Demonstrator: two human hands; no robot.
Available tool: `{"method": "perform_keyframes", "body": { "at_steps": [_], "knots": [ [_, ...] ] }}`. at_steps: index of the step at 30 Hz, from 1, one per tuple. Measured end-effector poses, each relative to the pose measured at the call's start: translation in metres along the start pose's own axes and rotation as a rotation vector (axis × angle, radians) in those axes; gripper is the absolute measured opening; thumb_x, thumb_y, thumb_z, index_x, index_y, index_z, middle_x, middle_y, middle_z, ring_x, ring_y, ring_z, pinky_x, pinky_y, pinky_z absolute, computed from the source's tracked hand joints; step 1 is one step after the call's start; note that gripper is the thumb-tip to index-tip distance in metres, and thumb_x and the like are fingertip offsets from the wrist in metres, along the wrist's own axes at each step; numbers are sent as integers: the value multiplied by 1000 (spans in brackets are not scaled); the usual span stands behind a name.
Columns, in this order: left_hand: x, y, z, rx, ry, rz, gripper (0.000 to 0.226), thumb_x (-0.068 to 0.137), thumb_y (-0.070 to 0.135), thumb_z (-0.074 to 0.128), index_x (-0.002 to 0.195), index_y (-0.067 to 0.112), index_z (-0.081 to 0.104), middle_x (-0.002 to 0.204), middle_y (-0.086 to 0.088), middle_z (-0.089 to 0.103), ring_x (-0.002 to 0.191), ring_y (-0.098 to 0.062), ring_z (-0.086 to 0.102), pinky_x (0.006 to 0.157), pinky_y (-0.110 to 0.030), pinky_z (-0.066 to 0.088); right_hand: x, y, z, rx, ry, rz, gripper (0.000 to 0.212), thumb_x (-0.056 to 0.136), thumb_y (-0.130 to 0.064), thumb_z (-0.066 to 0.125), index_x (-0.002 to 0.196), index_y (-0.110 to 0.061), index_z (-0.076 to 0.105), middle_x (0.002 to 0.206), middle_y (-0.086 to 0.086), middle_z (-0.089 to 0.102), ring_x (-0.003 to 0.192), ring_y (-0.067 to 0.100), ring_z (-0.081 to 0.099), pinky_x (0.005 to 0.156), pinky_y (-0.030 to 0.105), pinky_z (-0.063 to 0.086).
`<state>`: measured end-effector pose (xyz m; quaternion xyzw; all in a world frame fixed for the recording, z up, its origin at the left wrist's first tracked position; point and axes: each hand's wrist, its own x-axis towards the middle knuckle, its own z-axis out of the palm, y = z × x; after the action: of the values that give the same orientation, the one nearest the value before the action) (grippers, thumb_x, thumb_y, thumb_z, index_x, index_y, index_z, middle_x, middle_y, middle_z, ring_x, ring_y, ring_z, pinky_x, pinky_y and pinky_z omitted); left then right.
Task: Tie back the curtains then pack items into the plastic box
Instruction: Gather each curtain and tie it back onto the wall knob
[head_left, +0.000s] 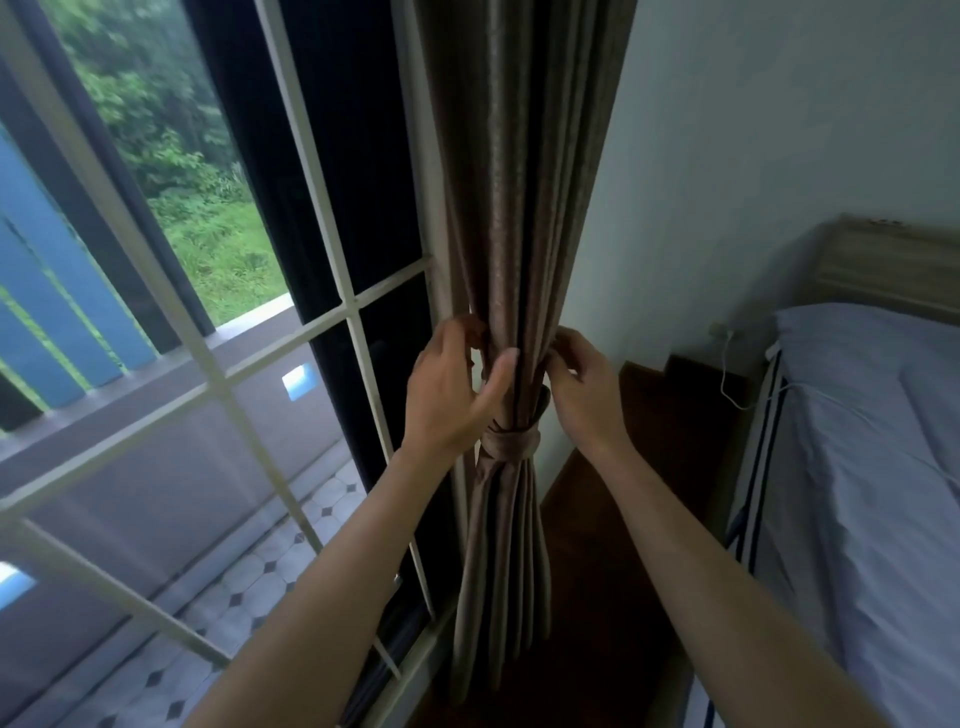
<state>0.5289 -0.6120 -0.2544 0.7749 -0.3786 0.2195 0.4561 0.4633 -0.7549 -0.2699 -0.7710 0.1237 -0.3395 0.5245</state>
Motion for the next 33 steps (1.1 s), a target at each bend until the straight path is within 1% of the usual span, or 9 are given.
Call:
{"method": "perform_keyframes", "body": {
  "at_steps": [2,6,11,14,16,19,23,27,33],
  "knots": [
    [3,0,2,153,-28,51,47,88,54,51,102,9,53,93,6,51,77,-10,52,72,-26,46,1,4,0,-37,13,-45,18,99,-22,51,110,-18,65,98,-14,68,90,-5,63,75,8,47],
    [-3,-7,15,155,-16,45,29,99,30,44,98,4,57,93,-8,61,80,-18,57,74,-35,52,-4,23,7,-172,107,-147,17,100,-20,52,111,-12,62,94,-14,64,84,-5,61,76,15,50],
    [-26,-12,22,133,-45,24,19,99,28,45,86,15,51,84,10,45,70,-4,39,65,-11,31,-19,37,7,-155,105,-130,13,98,-19,55,110,-17,61,96,-12,65,85,1,63,73,11,49],
    [-71,-40,31,138,-174,-92,23,96,30,36,86,16,51,82,8,50,72,-12,48,64,-24,38,-45,68,10,-166,114,10,19,100,-19,46,117,-17,56,105,-5,66,81,1,61,71,14,48],
    [-100,-65,42,164,-265,-289,19,92,24,39,95,11,53,91,-2,56,79,-23,58,65,-32,43,-60,93,9,-275,14,189,28,101,-17,41,126,-15,53,114,1,65,83,9,62,74,22,49],
    [-121,-81,55,110,-472,-623,38,91,14,48,128,9,47,121,-9,56,106,-30,59,83,-38,51,-71,121,8,-416,-397,447,44,96,-10,47,139,-14,45,128,8,57,106,24,62,87,33,50],
    [-120,-86,73,-23,-679,-787,42,90,16,61,130,10,51,123,-8,61,114,-28,57,89,-28,44,-72,137,14,-412,-578,425,32,96,-20,56,128,-13,57,120,8,65,109,26,62,85,29,47],
    [-128,-96,88,136,-573,-794,24,87,21,63,104,4,61,99,-15,67,95,-33,62,78,-41,53,-72,153,13,-502,-511,374,16,96,-26,55,104,-15,62,96,7,69,88,26,65,76,43,54],
    [-141,-94,94,355,-469,-650,17,91,23,57,97,8,60,92,-16,61,83,-34,62,72,-40,53,-74,165,14,-638,-497,268,12,98,-27,49,100,-19,57,83,4,66,74,25,64,64,44,55]
  ]
}}
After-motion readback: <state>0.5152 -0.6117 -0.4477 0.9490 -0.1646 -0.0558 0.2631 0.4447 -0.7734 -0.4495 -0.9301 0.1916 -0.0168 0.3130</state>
